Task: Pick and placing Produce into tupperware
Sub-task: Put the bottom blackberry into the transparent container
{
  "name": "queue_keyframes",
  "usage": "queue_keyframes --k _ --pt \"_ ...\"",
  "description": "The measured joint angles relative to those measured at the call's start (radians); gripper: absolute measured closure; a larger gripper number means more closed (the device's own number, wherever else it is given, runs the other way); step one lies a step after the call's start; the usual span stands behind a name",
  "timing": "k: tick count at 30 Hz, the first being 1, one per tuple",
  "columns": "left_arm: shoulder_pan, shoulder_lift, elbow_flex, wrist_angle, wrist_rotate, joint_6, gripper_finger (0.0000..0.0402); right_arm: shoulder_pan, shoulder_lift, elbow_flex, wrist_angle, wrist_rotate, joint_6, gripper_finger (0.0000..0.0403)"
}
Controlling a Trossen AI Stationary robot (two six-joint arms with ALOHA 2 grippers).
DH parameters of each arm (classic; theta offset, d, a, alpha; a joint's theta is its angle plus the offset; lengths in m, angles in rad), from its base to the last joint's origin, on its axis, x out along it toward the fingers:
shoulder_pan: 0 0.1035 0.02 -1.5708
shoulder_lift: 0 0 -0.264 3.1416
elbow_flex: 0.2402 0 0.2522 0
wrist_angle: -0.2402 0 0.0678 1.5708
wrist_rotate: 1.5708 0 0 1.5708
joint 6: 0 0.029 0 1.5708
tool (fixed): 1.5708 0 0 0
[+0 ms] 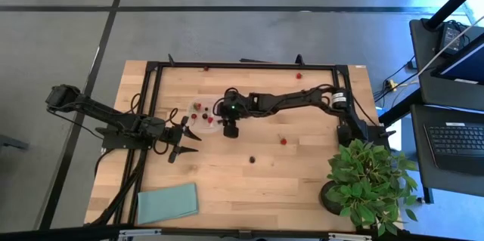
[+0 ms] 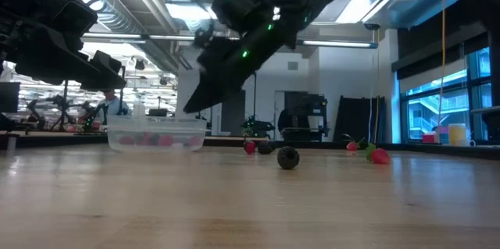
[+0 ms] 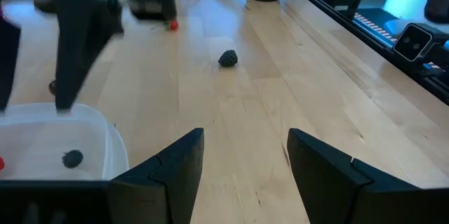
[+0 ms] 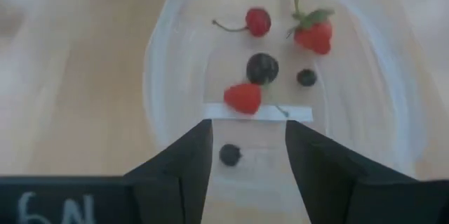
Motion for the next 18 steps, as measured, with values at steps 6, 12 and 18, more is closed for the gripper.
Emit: queue_keyframes --k 6,12,18 --pt "0.000 0.000 0.000 0.000 0.000 0.000 0.0202 0.024 -0.103 -0.039 -0.227 -0.059 0.000 0.0220" --pt "0.000 0.000 0.000 0.000 0.000 0.000 0.0202 0.089 -0.215 -0.150 -0.267 -0.082 0.033 0.0220" --pt "0.000 0.000 0.000 0.000 0.000 0.001 0.0202 0.178 -0.289 -0.269 -0.266 -0.079 0.027 0.0221"
